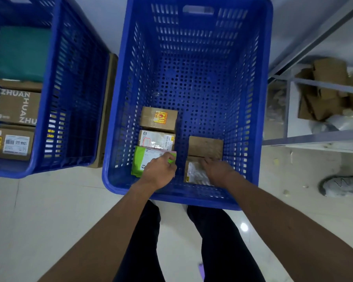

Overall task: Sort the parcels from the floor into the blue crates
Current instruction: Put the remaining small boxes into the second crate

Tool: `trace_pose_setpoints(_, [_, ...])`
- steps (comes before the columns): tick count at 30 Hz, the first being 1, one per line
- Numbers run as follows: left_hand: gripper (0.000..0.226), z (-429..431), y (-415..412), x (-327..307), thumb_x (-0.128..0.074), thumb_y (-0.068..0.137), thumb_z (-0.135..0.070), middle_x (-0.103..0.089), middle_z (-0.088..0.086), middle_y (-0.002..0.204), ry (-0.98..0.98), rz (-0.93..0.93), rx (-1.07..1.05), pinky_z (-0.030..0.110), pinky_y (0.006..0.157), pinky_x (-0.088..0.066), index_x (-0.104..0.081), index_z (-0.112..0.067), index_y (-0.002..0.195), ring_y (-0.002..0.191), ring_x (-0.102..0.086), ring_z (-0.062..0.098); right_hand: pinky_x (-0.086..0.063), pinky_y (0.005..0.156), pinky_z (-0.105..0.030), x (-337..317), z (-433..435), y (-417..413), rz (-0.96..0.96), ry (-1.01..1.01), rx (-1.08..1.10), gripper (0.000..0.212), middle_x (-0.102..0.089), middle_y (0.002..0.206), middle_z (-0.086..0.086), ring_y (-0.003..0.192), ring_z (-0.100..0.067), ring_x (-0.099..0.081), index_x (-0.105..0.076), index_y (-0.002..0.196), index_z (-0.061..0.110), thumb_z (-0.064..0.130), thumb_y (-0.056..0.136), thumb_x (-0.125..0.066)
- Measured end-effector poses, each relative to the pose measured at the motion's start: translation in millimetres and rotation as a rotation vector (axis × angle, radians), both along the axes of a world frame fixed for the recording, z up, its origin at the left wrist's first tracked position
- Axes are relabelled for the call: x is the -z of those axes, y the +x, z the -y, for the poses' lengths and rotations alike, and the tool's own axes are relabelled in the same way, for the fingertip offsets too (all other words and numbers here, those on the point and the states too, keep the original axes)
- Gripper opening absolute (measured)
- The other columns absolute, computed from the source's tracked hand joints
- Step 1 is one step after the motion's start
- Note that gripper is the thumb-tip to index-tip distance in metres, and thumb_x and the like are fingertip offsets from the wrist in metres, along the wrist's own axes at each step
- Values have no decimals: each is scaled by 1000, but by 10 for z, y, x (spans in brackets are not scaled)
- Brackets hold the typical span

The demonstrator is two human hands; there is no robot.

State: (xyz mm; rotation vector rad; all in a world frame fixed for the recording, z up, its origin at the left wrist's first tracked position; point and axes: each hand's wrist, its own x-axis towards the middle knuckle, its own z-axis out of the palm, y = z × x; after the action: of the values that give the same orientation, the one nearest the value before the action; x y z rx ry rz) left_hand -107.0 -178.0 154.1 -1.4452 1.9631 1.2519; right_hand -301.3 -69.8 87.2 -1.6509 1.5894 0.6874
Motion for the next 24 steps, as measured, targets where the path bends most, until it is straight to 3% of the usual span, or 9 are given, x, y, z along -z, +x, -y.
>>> trace_pose_setpoints(4, [21, -94, 48, -50, -46, 101, -31, -72, 4, 101, -36, 36, 65, 38, 78, -52, -59, -21, 114, 92, -65, 25, -47, 89, -42, -152, -30, 5, -56, 27, 44, 80, -26, 157, -17, 129, -34, -45, -8, 155, 3, 10, 94, -58])
trace_pose_setpoints(9, [19, -264, 95, -236, -50, 100, -30, -72, 1, 104, -82, 36, 102, 29, 70, -38, -62, -20, 112, 95, -63, 21, -48, 97, -42, -524, -115, 17, -92, 32, 112, 65, -40, 145, -20, 128, -32, -45, -26, 149, -1, 12, 94, -59])
trace_pose_setpoints(12, [20, -300, 111, -451, -48, 101, -28, -72, 3, 102, -87, 33, 89, 29, 70, -42, -62, -18, 111, 98, -64, 25, -46, 96, -42, -796, -162, 53, -93, 1, 117, 57, -40, 145, -20, 128, -32, -46, -32, 147, 0, 14, 97, -56])
trace_pose_setpoints(15, [23, -261, 133, -738, -44, 101, -28, -72, 6, 112, -95, 60, 74, 36, 84, -52, -61, -15, 111, 103, -64, 27, -46, 98, -44, -1120, -146, 75, -65, -14, 167, 50, -43, 141, -19, 126, -33, -47, -38, 142, 2, 16, 97, -55])
trace_pose_setpoints(24, [25, -392, 467, -1491, -47, 100, -32, -68, 12, 116, -175, 130, 39, 33, 78, -43, -60, -16, 115, 105, -61, 31, -48, 86, -39, -1955, -208, 328, -78, -59, 266, 35, -57, 128, -15, 115, -33, -58, -58, 125, 9, 8, 91, -52])
